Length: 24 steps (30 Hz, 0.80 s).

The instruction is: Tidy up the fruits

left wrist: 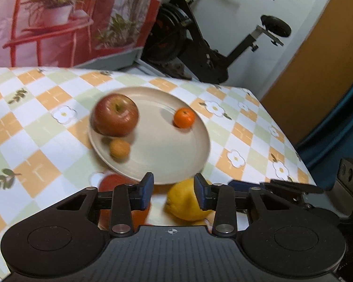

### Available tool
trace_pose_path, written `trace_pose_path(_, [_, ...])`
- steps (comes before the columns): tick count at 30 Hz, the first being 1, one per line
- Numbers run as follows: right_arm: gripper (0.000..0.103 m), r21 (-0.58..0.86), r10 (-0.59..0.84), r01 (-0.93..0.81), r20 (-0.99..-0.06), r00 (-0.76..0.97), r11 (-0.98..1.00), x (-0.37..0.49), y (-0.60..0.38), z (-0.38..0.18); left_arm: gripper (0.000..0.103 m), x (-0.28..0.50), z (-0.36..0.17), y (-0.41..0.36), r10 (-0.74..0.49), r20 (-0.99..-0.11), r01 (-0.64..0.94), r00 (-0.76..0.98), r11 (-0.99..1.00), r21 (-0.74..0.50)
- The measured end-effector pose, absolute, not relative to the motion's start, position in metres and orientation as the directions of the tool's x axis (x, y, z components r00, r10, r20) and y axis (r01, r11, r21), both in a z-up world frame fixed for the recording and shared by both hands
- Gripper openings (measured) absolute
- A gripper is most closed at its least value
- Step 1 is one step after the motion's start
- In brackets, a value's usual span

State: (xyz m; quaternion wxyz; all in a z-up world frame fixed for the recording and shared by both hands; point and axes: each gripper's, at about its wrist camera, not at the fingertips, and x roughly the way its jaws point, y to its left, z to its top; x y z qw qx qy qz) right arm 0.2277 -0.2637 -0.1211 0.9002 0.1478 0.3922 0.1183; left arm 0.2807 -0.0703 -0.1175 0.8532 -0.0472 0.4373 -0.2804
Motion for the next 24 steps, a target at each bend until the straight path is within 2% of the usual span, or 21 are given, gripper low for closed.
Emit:
trace_pose_path(6, [0.036,0.348,0.302,-0.071,-0.674,0.674,0.935,0.228,-0.268,-0.12,0.035,0.28,-0.128,-0.075,-0.523,-0.738,0.442,0.426,0.832,-0.334])
trace_pose_path(13, [0.036,0.33,0.295,-0.079,-0.677,0.674,0.941,0.228,-0.267,-0.121,0.034,0.289,-0.139,-0.074,-0.57,-0.727,0.408,0.384,0.811,-0.42])
trace_pose_path(24, [0.039,0.182,0.291,-0.232,-0.717,0.634,0.955,0.227,-0.26,-0.117,0.034,0.295,-0.143,-0.087,-0.608,-0.711,0.407,0.354,0.784,-0.468])
